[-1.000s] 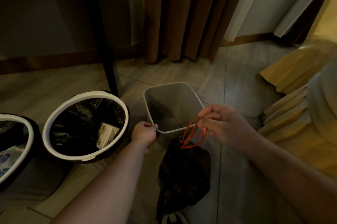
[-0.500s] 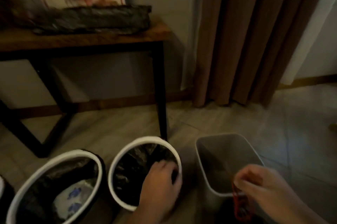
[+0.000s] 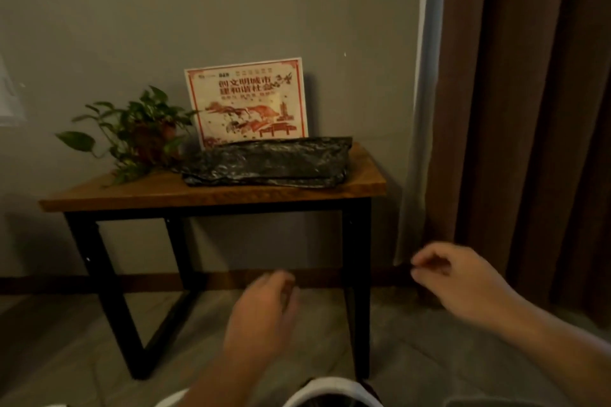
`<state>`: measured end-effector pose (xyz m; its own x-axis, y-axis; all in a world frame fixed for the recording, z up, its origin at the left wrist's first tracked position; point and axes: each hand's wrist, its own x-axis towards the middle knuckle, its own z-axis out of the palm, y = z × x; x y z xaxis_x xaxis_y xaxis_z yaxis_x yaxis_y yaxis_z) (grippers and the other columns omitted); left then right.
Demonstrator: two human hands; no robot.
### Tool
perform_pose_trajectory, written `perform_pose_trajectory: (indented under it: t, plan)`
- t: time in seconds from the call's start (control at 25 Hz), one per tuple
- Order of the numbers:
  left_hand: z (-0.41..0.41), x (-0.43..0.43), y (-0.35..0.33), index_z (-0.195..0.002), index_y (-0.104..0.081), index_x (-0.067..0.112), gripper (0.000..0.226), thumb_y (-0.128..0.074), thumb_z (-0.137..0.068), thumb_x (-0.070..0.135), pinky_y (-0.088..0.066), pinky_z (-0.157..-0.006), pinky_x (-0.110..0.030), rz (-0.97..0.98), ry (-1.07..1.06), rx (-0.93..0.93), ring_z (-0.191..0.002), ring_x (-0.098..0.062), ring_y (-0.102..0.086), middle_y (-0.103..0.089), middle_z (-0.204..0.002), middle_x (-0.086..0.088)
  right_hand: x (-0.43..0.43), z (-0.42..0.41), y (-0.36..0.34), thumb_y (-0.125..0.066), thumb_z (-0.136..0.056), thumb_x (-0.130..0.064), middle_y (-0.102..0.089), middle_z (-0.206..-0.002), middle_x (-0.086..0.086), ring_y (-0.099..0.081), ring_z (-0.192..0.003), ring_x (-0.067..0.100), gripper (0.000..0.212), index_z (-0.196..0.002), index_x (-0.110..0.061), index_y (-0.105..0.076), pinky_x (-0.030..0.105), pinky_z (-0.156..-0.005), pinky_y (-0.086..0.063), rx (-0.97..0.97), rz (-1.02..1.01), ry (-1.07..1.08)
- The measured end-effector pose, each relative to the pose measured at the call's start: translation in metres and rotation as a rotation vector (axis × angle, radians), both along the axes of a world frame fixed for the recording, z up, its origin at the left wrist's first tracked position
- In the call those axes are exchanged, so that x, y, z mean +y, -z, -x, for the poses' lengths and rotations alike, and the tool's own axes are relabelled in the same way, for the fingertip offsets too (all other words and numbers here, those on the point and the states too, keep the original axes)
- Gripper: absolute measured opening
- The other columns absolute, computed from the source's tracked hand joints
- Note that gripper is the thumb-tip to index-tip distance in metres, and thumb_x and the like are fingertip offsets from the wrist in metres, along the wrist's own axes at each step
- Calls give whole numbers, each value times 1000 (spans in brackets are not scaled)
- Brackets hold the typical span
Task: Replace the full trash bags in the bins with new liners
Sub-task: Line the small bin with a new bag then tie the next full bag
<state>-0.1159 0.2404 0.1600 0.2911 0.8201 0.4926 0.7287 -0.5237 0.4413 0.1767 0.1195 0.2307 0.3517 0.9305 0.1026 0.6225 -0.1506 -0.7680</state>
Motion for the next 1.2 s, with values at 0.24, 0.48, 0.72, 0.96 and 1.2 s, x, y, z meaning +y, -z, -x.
perform_pose_trajectory:
  t: [0.24, 0.48, 0.72, 0.96, 1.2]
  plan:
    - [-60, 111, -145, -122, -69, 31, 21, -55, -107, 33, -53, -87, -35, -240, -79, 126, -109, -16, -58, -68, -112, 8, 148, 20, -79, -66, -98, -32, -68, -112, -5, -65, -102, 17, 19, -117, -29, -68, 32, -83, -55, -307, -246, -93]
    - [-95, 160, -174, -149, -53, 37, 49, -63, -100, 37, -43, -109, -55, -54, -227, 481, -138, -32, -44, -52, -147, -4, 236, 33, -105, -56, -98, -42, -53, -144, 8, -46, -133, 31, 50, -146, -28, -56, 48, -110, -42, -746, -106, -106]
    - [-106, 174, -164, -137, -65, 25, 37, -63, -100, 29, -50, -104, -53, -82, -274, 530, -134, -33, -46, -54, -141, -8, 269, 43, -96, -61, -94, -36, -63, -128, 7, -54, -121, 30, 35, -127, -27, -68, 43, -98, -47, -816, -92, -72]
    - [-94, 172, -167, -122, -70, 22, 22, -59, -103, 22, -58, -91, -48, -209, -280, 262, -118, -27, -58, -63, -126, -4, 265, 29, -100, -67, -98, -23, -69, -110, -1, -62, -102, 19, 13, -106, -25, -76, 36, -85, -57, -562, -289, -32]
    - [-77, 161, -186, -112, -63, 21, 16, -48, -109, 23, -47, -77, -36, -301, -191, 53, -99, -21, -59, -65, -108, 1, 239, 20, -123, -58, -94, -3, -56, -120, -5, -48, -111, 8, 35, -123, -19, -68, 24, -87, -43, -213, -573, -70]
